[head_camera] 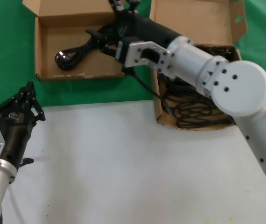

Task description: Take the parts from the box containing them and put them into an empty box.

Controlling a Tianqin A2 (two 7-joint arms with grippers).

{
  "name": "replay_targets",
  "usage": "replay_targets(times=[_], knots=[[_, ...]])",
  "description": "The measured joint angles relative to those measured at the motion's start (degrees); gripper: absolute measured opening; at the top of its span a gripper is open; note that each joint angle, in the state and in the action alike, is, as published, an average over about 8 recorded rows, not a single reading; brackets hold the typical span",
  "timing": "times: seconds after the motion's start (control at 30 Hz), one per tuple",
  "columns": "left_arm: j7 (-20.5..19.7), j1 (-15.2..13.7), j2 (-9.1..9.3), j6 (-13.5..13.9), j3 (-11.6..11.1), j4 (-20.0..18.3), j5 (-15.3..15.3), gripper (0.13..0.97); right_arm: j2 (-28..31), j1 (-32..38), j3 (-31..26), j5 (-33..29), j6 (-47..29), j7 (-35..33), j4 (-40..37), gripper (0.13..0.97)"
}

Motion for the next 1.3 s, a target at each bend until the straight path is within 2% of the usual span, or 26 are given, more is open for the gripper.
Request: replay_targets(times=[0.23,0.37,0.57,0.93,1.07,1.3], knots=[[0.0,0.0,0.0,0.0,0.0,0.0,0.0,0.145,0.89,-6.81,4.4,3.02,0.56,10.26,6.06,0.676],[0.0,0.0,0.0,0.0,0.0,0.0,0.0,0.145,1.19,-10.35,6.13,5.67,1.07,14.66,7.73,0.676],[0.0,0.0,0.0,0.0,0.0,0.0,0.0,0.145,1.59,-14.49,7.9,9.72,1.78,19.32,8.98,0.798],[0.0,0.01,0.0,-0.01,0.0,0.0,0.0,0.152,2.02,-17.4,8.97,14.47,1.62,19.82,9.1,0.935],[0.02,0.04,0.0,-0.04,-0.01,0.0,-0.03,0.156,2.2,-18.22,9.41,14.91,2.13,19.95,9.37,0.946],[0.13,0.15,0.01,-0.14,-0.06,-0.01,-0.11,0.219,2.76,-20.7,10.74,16.24,3.71,20.41,10.21,0.966]])
